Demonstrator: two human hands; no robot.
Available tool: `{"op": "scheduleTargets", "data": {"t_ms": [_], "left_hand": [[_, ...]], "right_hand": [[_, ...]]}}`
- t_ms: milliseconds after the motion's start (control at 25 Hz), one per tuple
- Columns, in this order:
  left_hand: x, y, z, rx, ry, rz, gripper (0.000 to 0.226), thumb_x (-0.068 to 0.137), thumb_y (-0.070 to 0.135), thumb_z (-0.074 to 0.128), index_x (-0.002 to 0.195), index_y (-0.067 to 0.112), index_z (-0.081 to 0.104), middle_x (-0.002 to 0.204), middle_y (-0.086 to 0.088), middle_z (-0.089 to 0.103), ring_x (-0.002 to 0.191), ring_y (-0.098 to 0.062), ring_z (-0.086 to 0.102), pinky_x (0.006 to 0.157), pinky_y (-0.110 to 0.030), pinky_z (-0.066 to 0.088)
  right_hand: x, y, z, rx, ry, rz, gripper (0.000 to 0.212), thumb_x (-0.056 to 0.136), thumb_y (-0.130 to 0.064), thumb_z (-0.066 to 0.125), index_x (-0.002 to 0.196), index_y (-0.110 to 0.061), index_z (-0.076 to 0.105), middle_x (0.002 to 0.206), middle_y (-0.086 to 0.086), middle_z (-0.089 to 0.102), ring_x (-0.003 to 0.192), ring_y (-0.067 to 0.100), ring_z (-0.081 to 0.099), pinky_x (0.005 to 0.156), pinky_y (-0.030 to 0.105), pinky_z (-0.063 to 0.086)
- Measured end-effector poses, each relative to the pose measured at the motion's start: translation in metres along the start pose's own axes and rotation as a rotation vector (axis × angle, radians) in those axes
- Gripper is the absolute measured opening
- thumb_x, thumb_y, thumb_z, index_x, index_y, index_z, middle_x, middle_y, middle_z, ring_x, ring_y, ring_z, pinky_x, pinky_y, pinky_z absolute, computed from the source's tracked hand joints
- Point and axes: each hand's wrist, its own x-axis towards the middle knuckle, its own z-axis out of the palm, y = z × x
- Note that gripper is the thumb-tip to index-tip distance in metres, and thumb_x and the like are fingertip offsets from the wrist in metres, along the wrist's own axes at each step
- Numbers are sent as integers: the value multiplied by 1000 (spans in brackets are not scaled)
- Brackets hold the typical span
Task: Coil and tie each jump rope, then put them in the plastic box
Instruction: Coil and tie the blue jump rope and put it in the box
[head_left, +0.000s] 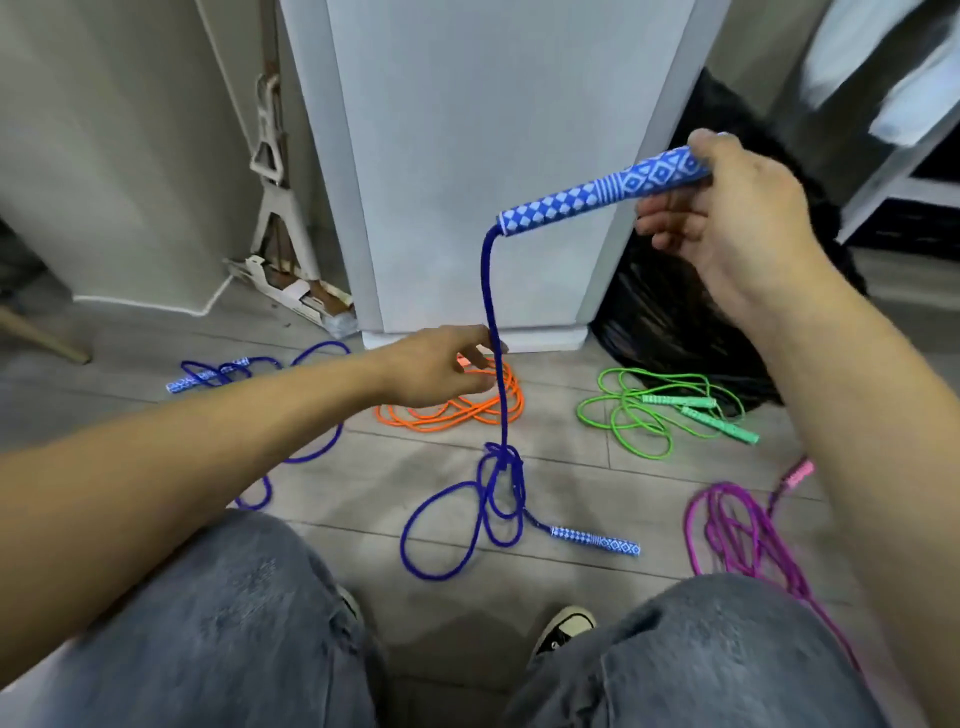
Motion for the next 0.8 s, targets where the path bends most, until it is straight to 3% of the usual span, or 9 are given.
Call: {"op": "scheduleTargets", "data": {"t_ms": [160, 240, 320, 400, 480, 600, 720, 800], "left_hand": [[-5, 16, -10, -287, 110, -123, 19, 100, 28, 55, 112, 16, 64, 110, -7, 71, 97, -18, 68, 80, -29, 54], [-12, 20, -12, -426, 182, -155, 14, 102, 22, 52, 106, 13, 63, 104, -13, 72, 93, -28, 71, 79, -39, 57], [-20, 31, -23, -621, 327, -120, 15, 103, 15, 49, 107, 6, 60, 101, -18, 72, 91, -34, 72, 79, -48, 61], [-23, 47, -42, -811, 509, -82, 15, 103, 11, 47, 109, 0, 56, 98, -20, 71, 84, -35, 72, 73, -47, 62], [-25, 62, -61, -1040, 638, -30, 12, 103, 10, 48, 105, 0, 54, 95, -20, 71, 79, -34, 73, 72, -43, 62], [-24, 72, -78, -1316, 694, 2, 11, 104, 10, 47, 102, 1, 53, 99, -22, 71, 81, -34, 73, 77, -43, 61], [-22, 76, -74, -1377, 688, 16, 12, 104, 9, 46, 106, -1, 51, 105, -26, 70, 85, -37, 73, 81, -43, 61], [-21, 74, -72, -1411, 709, 12, 11, 104, 8, 45, 106, -2, 51, 106, -28, 69, 86, -38, 72, 81, -44, 61]], "right_hand": [[4, -20, 3, 336, 103, 105, 26, 101, -27, 45, 98, -8, 62, 68, 8, 71, 65, 19, 72, 58, 23, 52], [11, -16, 2, 503, 168, 158, 26, 102, -27, 44, 98, -7, 61, 73, 10, 73, 69, 19, 74, 61, 25, 55], [17, 3, 3, 505, 206, 222, 26, 102, -26, 44, 94, -9, 61, 75, 8, 73, 68, 17, 74, 61, 24, 56], [15, 33, 9, 394, 199, 317, 24, 101, -27, 46, 91, -13, 62, 68, 3, 73, 65, 13, 72, 59, 23, 55], [8, 60, 18, 263, 129, 434, 22, 100, -28, 49, 94, -13, 63, 71, 1, 74, 69, 12, 71, 61, 24, 54], [-4, 84, 39, 119, -69, 537, 22, 100, -30, 51, 104, -13, 65, 93, 5, 76, 82, 14, 73, 70, 27, 55], [-20, 96, 70, 72, -287, 566, 17, 98, -24, 53, 104, -15, 66, 106, 5, 75, 99, 19, 69, 83, 33, 52], [-35, 110, 90, -61, -451, 553, 21, 93, -15, 57, 112, -13, 67, 115, 9, 73, 99, 16, 65, 82, 32, 50]]}}
